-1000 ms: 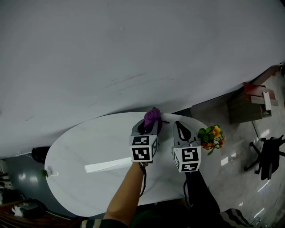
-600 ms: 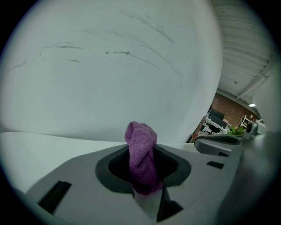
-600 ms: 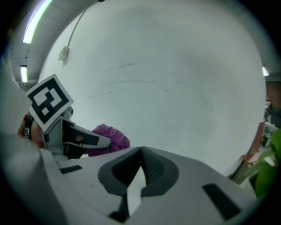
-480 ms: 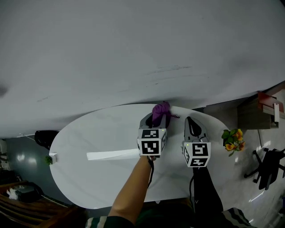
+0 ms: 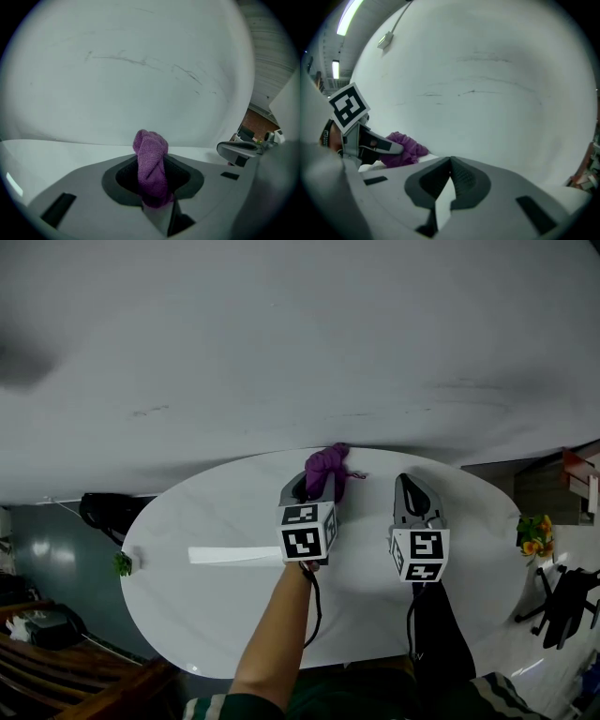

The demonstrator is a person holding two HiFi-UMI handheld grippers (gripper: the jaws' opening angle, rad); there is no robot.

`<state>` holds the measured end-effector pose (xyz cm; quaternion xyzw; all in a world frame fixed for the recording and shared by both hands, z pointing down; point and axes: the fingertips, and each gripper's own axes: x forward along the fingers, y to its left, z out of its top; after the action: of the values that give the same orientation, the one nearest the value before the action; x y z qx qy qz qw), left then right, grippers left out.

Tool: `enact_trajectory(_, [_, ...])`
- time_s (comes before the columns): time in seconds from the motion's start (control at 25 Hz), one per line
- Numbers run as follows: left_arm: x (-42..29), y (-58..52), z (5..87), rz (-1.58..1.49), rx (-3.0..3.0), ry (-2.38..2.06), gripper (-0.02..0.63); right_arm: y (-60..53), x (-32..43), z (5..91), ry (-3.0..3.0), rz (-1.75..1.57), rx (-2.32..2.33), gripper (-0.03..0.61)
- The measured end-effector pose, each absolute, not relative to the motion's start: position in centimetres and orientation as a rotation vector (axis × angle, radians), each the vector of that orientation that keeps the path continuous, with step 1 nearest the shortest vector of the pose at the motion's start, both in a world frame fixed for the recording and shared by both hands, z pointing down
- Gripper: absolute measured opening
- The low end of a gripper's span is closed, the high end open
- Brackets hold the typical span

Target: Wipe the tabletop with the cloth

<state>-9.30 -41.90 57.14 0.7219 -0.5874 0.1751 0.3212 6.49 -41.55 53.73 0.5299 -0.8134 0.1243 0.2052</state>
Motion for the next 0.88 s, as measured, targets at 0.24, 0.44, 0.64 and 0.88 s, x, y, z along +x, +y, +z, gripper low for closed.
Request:
enact_trajectory(0.24, [-19.3, -39.9, 57.5, 0.431, 1.822, -1.629, 0.126, -40.5, -2.9, 54.0, -2.309, 0.330, 1.399, -0.002])
enact_trajectory(0.44, [-28.3, -37.0, 57.8, 0.415, 1.743, -1.707, 0.126, -39.2, -10.9, 54.1, -2.351, 0.303, 1.321, 0.002])
enact_trajectory(0.64, [-37.3, -33.7, 58.0, 0.402, 1.662, -1.796, 0.126, -37.6, -18.2, 54.1, -2.391, 0.268, 1.239, 0.002])
enact_trajectory(0.88, [-45.4, -29.8, 58.4, 0.413, 1.561, -1.890, 0.126, -35.9, -23.5, 54.1, -2.415, 0.239, 1.156, 0.003])
